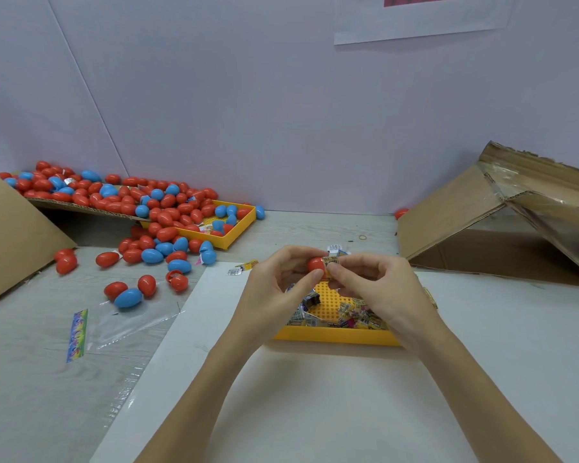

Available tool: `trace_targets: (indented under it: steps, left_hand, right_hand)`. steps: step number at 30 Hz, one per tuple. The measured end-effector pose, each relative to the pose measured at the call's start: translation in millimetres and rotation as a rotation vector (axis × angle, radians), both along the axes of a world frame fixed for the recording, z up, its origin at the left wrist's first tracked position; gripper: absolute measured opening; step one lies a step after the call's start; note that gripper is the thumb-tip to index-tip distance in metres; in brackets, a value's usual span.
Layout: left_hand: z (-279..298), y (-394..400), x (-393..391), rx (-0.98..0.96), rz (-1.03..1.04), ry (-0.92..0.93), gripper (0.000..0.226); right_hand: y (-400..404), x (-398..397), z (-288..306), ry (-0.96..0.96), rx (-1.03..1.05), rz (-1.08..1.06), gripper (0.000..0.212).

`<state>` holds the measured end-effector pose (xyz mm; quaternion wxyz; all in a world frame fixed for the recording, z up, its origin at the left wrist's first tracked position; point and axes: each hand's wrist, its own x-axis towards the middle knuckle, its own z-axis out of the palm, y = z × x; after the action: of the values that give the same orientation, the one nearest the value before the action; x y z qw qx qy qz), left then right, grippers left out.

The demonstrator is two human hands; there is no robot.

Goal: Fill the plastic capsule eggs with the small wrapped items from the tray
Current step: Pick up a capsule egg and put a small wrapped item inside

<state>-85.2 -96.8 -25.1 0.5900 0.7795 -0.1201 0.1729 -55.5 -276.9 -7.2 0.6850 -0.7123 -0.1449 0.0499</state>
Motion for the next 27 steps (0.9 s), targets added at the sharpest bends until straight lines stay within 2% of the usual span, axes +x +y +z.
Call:
trace_targets:
  steps: [3,5,10,12,17,21,27]
  left_hand:
    - [-0.8,-2.4,-0.3,0.002,0.002,-0.032,0.037]
    - [-2.5,-3.1,-0.4,0.031,0.026,-0.076,0.043]
    - [-9.7,-6.0,2.2,0.347,0.147,-0.266,0.049]
    - [-11.6,-11.1,1.8,0.411,0.145,-0.323,0.049]
    - [-11.2,-11.6,2.3,0.39,0.191,-0.412,0.04]
    - [-10.9,-8.9,2.4,0.42,0.223,-0.45,0.036]
    - [-8.8,-6.8,0.8,0.387,0.263,-0.466,0.038]
  right_hand:
    - [1.5,-2.8,0.2,0.063,0.065,0.009,0.02]
    - [2.5,-5.0,1.6,0.185,0.152,0.045,0.022]
    - [0.3,-4.0,5.2,0.528,0.261,0.205,0.029]
    - [-1.8,-1.0,7.2,0.616,0.33,0.225,0.028]
    - [-3.3,0.3,11.1,0.658,0.364,0.3,0.023]
    - [0.4,-2.2,10.0,0.774,0.494,0.341,0.022]
    - [2.0,-2.4,10.2,0.778,0.513,0.357,0.033]
